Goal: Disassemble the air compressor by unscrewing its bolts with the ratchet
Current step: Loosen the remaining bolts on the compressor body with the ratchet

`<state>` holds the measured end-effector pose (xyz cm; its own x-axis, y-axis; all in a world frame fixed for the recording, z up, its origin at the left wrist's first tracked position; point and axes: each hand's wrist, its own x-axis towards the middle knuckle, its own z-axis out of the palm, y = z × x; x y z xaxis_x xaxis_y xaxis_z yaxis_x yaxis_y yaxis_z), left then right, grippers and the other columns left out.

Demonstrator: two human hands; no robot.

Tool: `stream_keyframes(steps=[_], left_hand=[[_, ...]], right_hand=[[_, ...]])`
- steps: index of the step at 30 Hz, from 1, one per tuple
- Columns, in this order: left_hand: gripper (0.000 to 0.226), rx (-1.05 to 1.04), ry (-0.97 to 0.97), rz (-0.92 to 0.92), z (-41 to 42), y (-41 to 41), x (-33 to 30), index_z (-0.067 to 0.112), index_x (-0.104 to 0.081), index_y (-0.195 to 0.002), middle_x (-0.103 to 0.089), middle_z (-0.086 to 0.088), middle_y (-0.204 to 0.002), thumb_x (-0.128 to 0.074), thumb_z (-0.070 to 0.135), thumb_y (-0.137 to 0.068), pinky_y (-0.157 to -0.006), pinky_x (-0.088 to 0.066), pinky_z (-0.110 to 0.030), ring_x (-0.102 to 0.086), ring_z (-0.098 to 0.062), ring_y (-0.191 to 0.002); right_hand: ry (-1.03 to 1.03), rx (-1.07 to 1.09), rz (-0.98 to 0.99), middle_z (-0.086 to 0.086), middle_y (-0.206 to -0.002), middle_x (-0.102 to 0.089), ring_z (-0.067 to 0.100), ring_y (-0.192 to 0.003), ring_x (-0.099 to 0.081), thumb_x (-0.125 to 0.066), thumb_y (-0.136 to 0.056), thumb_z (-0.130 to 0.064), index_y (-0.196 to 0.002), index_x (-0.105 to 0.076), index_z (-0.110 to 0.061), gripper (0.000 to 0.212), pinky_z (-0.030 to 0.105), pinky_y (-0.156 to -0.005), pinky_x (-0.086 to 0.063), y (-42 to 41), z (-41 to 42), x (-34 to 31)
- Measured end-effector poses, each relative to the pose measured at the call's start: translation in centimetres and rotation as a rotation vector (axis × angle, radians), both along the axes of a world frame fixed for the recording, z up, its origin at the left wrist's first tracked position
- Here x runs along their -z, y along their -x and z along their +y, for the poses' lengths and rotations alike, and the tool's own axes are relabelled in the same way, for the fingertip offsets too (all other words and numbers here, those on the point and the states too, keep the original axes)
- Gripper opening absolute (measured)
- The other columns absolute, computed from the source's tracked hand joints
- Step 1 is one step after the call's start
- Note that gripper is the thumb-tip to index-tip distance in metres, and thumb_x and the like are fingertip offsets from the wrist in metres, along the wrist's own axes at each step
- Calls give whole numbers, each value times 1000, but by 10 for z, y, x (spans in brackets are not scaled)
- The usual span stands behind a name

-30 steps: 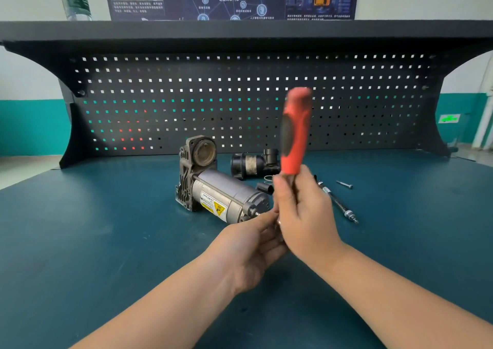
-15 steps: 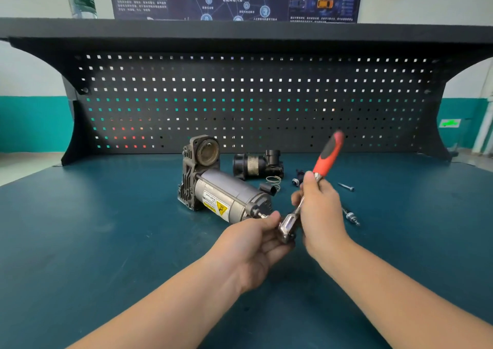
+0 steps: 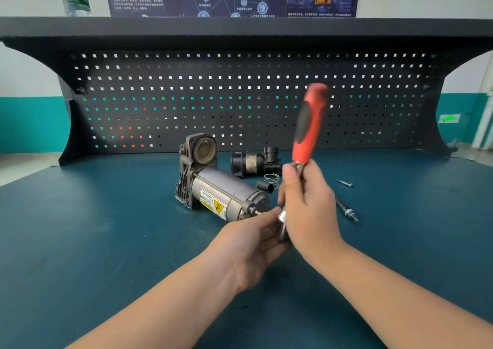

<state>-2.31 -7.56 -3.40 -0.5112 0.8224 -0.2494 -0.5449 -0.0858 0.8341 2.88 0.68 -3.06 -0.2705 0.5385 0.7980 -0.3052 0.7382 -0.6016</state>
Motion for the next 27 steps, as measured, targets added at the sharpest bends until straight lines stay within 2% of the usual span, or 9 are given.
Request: stream_keyframes(steps=[2, 4, 7, 10, 12, 16, 21, 24, 27], left_hand=[[17, 29, -18, -1, -1, 0, 1, 4, -66, -79, -67, -9, -70, -54, 8, -91, -50, -55, -22, -65, -15, -56], [30, 32, -71, -33, -4, 2, 1, 10, -62, -73, -67, -1, -60, -42, 5, -96, -48, -53, -17, -64, -7, -51], [36, 10, -124, -26, -6, 1, 0, 17, -61, -70, -64, 7, -50, -38, -1, -92, -45, -50, -14, -62, -2, -47], [27, 42, -59, -31, -2, 1, 0, 7, -65, -70, -66, -5, -61, -48, -1, -88, -54, -56, -21, -65, -11, -55], [20, 37, -18, -35, 0, 2, 1, 0, -64, -79, -67, -10, -62, -49, 1, -92, -49, -55, -24, -65, -16, -51], [17, -4, -6, -67, 1, 4, 0, -7, -63, -102, -70, -17, -78, -57, 3, -89, -52, -58, -32, -67, -24, -66], [10, -6, 11, -74, 2, 3, 0, -5, -63, -93, -71, -18, -74, -58, 3, -89, -52, -58, -31, -69, -24, -57], [9, 3, 14, -54, 2, 4, 1, -4, -63, -91, -71, -17, -73, -58, 4, -88, -52, -58, -30, -68, -22, -56], [9, 0, 10, -28, 1, 5, 2, -4, -63, -90, -70, -17, -75, -59, 4, -88, -54, -59, -30, -67, -23, -62]], right_hand=[[-427, 45, -19, -13, -56, -48, 11, -50, -43, -46, -93, -30, -84, -49, -20, 14, 26, -51, -42, -5, -5, -2], [-790, 75, -39, -3, -59, -55, 19, -49, -47, -44, -96, -28, -90, -59, -9, 25, 28, -46, -42, -6, -6, -1], [-926, 85, -54, 4, -60, -56, 22, -49, -49, -36, -99, -30, -90, -61, -8, 34, 28, -44, -40, -6, -3, 0], [-587, 57, -32, -5, -58, -49, 16, -50, -45, -44, -95, -32, -86, -45, -22, 14, 30, -48, -37, -4, -3, 6], [-197, -14, -28, -7, -55, -47, 12, -49, -46, -43, -95, -35, -78, -41, -25, 20, 31, -51, -41, -1, -1, 6], [420, 35, -22, -12, -46, -50, -1, -41, -41, -41, -100, -33, -73, -45, -20, 30, 13, -45, -35, 7, 11, 4], [1163, -131, 58, -6, -47, -52, 11, -48, -46, -46, -99, -33, -77, -50, -16, 28, 26, -50, -35, 15, 23, 12], [1091, -129, 63, -7, -46, -51, 10, -47, -44, -45, -99, -33, -76, -50, -17, 28, 26, -51, -35, 16, 23, 12], [661, -41, 38, -12, -44, -50, 2, -39, -40, -42, -99, -34, -74, -47, -18, 30, 20, -47, -35, 10, 15, 5]])
